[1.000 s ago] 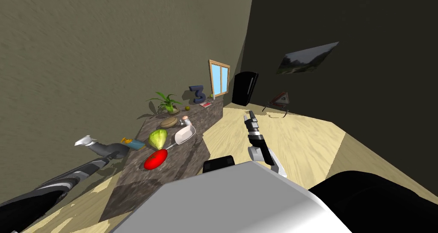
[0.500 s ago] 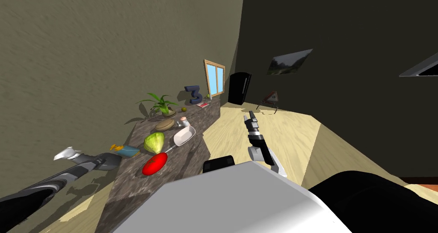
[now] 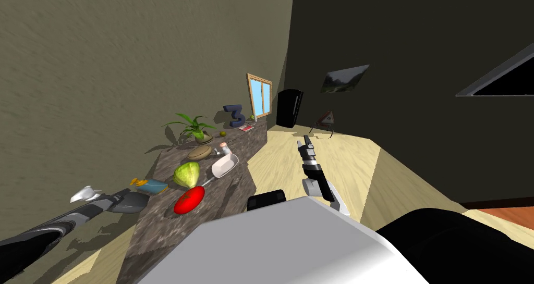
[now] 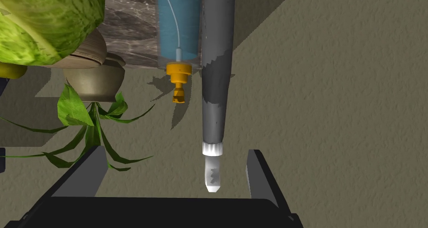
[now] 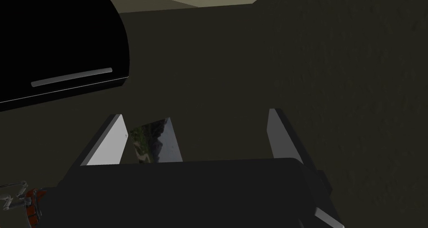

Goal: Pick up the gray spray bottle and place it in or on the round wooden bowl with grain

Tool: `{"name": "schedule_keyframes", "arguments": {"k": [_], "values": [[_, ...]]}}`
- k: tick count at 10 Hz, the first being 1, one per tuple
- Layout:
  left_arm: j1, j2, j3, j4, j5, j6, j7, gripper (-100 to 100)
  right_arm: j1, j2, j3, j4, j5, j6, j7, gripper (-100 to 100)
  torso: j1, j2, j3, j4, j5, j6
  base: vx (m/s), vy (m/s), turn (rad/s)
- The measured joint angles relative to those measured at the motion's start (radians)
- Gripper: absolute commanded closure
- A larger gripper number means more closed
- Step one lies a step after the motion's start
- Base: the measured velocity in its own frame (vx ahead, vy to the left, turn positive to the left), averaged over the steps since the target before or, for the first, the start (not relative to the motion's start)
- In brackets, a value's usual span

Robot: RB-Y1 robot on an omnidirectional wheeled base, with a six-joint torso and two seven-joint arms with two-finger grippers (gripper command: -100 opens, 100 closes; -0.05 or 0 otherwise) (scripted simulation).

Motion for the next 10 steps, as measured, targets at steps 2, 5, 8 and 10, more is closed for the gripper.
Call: {"name": "schedule_keyframes", "arguments": {"k": [2,5,8,10], "values": [[0.016,-0.007,0.001,-0.021,-0.025,-0.01,0.017,-100,0.0,0.0,0.0,0.0,0.0,0.0,0.0,0,0.0,-0.001,-0.001,0.0,0.0,0.001,0.011,-0.013,0.038],[0.017,-0.009,0.001,-0.025,-0.03,-0.01,0.019,-100,0.0,0.0,0.0,0.0,0.0,0.0,0.0,0,0.002,0.001,0.0,0.0,0.0,0.001,-0.004,0.005,-0.014],[0.017,-0.009,0.001,-0.025,-0.03,-0.011,0.019,-100,0.0,0.0,0.0,0.0,0.0,0.0,0.0,0,0.002,0.001,0.0,0.0,0.0,0.001,-0.003,0.004,-0.011],[0.017,-0.009,0.001,-0.025,-0.03,-0.011,0.019,-100,0.0,0.0,0.0,0.0,0.0,0.0,0.0,0,0.002,0.0,0.0,0.0,0.0,0.0,0.02,-0.023,0.069]]}}
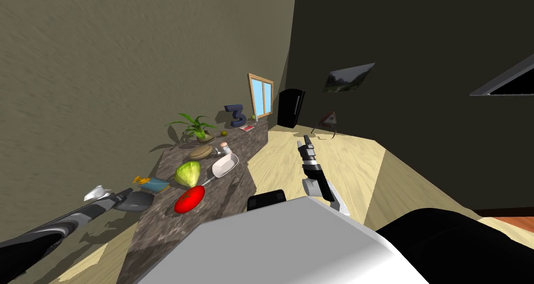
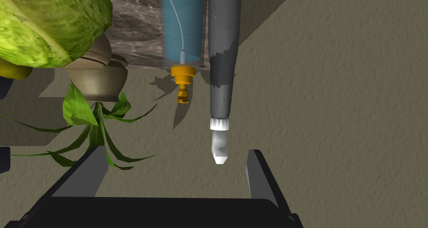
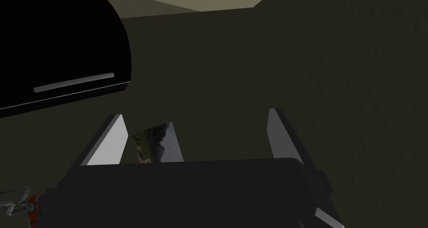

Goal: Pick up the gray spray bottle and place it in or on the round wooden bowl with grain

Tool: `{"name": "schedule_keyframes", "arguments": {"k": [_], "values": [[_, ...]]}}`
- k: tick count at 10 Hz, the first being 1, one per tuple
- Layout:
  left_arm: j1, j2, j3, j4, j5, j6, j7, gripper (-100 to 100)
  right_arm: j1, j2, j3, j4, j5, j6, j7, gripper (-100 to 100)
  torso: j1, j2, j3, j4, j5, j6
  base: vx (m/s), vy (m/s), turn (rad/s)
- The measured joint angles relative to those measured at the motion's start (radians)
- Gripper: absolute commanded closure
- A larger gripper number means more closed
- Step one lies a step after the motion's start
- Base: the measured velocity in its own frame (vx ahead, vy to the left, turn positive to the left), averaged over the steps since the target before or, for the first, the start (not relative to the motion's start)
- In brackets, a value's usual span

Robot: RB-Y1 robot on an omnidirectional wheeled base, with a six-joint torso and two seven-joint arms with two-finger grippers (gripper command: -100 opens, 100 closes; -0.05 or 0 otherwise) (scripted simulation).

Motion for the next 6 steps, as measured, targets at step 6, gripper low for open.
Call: {"name": "schedule_keyframes", "arguments": {"k": [6], "values": [[0.038,-0.02,-0.001,-0.072,-0.067,0.005,0.041,-100,0.0,0.0,0.0,0.0,0.0,0.0,0.0,0,0.001,0.0,0.0,0.0,0.0,0.0,0.007,-0.008,0.025]]}}
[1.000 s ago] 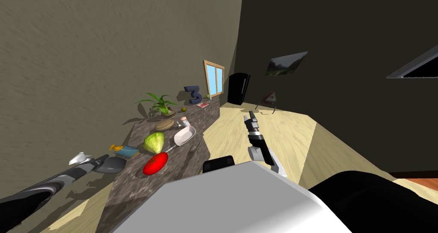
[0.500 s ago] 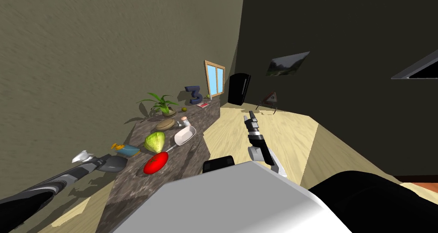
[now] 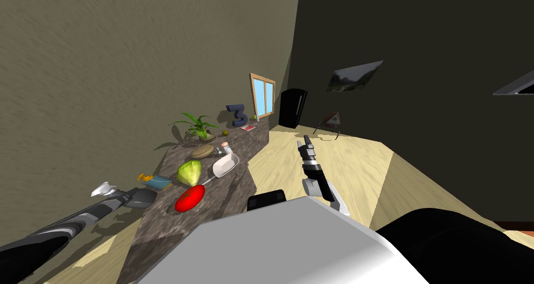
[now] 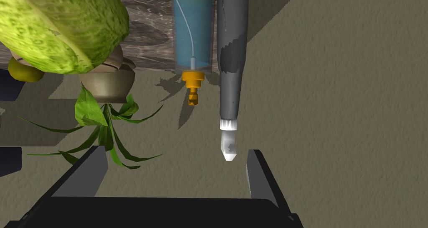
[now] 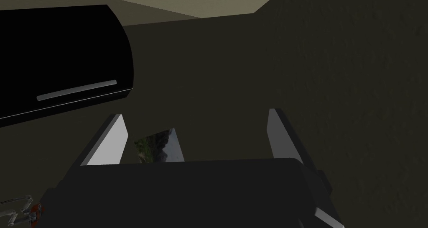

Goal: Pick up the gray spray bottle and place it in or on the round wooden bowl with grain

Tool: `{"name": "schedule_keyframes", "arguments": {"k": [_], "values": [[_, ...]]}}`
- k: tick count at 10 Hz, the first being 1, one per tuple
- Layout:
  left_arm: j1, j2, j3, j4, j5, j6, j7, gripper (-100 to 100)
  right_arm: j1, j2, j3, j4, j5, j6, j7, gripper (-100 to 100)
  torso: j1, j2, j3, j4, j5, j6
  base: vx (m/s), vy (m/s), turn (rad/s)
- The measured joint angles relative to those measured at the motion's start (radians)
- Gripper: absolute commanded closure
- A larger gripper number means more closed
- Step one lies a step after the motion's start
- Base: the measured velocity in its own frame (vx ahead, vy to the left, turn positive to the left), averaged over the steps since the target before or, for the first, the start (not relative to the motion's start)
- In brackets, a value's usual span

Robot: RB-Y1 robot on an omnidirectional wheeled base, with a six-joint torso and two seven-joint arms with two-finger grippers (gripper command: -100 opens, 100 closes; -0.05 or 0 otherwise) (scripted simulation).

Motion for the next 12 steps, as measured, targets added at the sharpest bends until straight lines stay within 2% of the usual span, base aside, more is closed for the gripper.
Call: {"name": "schedule_keyframes", "arguments": {"k": [6,7,11,12], "values": [[-0.01,-0.007,-0.006,0.01,-0.003,-0.002,-0.003,-100,0.0,0.0,0.0,0.0,0.0,0.0,0.0,0,0.001,0.0,0.0,0.0,0.0,0.0,0.0,0.001,0.0],[-0.011,-0.008,-0.007,0.012,-0.004,-0.003,-0.004,100,0.0,0.0,0.0,0.0,0.0,0.0,0.0,0,0.0,0.0,0.0,0.0,0.0,0.0,0.0,0.0,0.0],[-0.011,-0.008,-0.007,0.011,-0.004,-0.003,-0.004,100,0.0,0.0,0.0,0.0,0.0,0.0,0.0,0,0.0,0.0,0.0,0.0,0.0,0.0,0.0,0.0,0.0],[-0.011,-0.008,-0.007,0.011,-0.004,-0.003,-0.004,0,0.0,0.0,0.0,0.0,0.0,0.0,0.0,0,0.0,0.0,0.0,0.0,0.0,0.0,0.0,0.0,0.0]]}}
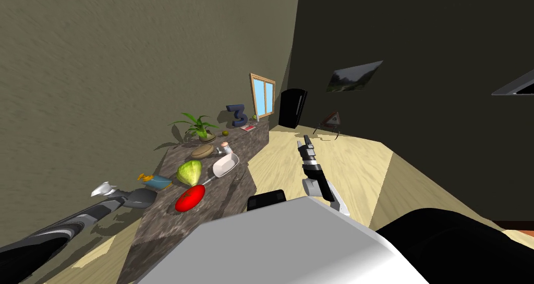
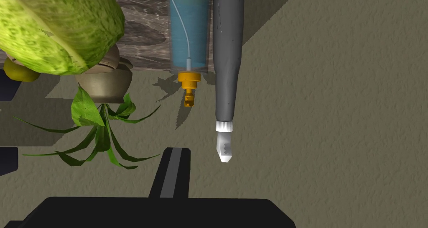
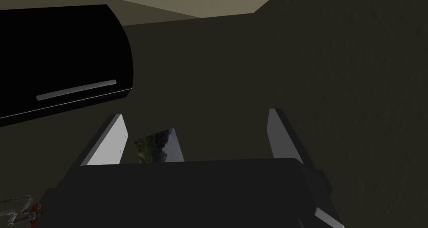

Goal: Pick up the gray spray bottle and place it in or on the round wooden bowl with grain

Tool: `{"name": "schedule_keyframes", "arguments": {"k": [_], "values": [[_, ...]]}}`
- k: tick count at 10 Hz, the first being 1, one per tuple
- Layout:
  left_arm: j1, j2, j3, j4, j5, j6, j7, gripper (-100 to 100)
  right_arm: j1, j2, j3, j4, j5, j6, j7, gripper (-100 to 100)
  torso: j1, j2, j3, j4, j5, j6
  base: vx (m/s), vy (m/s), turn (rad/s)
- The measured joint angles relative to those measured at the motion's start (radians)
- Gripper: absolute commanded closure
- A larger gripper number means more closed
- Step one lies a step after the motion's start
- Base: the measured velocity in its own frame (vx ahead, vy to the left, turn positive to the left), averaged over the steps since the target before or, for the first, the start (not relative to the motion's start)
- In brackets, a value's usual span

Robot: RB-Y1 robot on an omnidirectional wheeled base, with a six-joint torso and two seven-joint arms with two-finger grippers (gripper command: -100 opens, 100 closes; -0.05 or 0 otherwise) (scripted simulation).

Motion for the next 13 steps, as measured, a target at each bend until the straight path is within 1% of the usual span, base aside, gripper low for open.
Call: {"name": "schedule_keyframes", "arguments": {"k": [1,2,3,4,6,9,10,12,13], "values": [[0.0,0.0,0.0,0.0,0.0,0.0,0.0,-100,0.0,0.0,0.0,0.0,0.0,0.0,0.0,0,0.0,0.0,0.0,0.0,0.0,0.0,-0.014,0.017,-0.094],[-0.018,-0.006,-0.014,0.023,-0.004,-0.007,-0.001,-100,0.0,0.0,0.0,0.0,0.0,0.0,0.0,0,0.001,0.001,0.0,0.0,0.0,0.0,-0.034,0.038,-0.166],[-0.029,-0.016,-0.024,0.043,-0.004,-0.013,-0.004,-100,0.0,0.0,0.0,0.0,0.0,0.0,0.0,0,0.003,0.002,0.001,0.0,0.001,0.001,-0.034,0.045,-0.135],[-0.043,-0.018,-0.033,0.069,0.0,-0.019,-0.005,-100,0.0,0.0,0.0,0.0,0.0,0.0,0.0,0,0.003,0.002,0.001,0.0,0.001,0.0,-0.038,0.044,-0.131],[-0.065,-0.045,-0.052,0.101,-0.007,-0.028,-0.011,-100,0.0,0.0,0.0,0.0,0.0,0.0,0.0,0,0.003,0.002,0.001,0.001,0.001,0.0,-0.033,0.038,-0.115],[-0.098,-0.056,-0.077,0.159,-0.003,-0.046,-0.016,-100,0.0,0.0,0.0,0.0,0.0,0.0,0.0,0,0.002,0.001,0.001,0.0,0.001,0.0,-0.027,0.031,-0.094],[-0.114,-0.069,-0.091,0.178,-0.009,-0.05,-0.019,-100,0.0,0.0,0.0,0.0,0.0,0.0,0.0,0,0.003,0.002,0.001,0.0,0.001,0.0,-0.029,0.033,-0.1],[-0.135,-0.085,-0.108,0.22,-0.01,-0.066,-0.023,-100,0.0,0.0,0.0,0.0,0.0,0.0,0.0,0,0.003,0.002,0.001,0.0,0.001,0.0,-0.036,0.041,-0.125],[-0.151,-0.088,-0.12,0.243,-0.008,-0.072,-0.025,-100,0.0,0.0,0.0,0.0,0.0,0.0,0.0,0,0.003,0.002,0.001,0.0,0.001,0.0,-0.028,0.032,-0.096]]}}
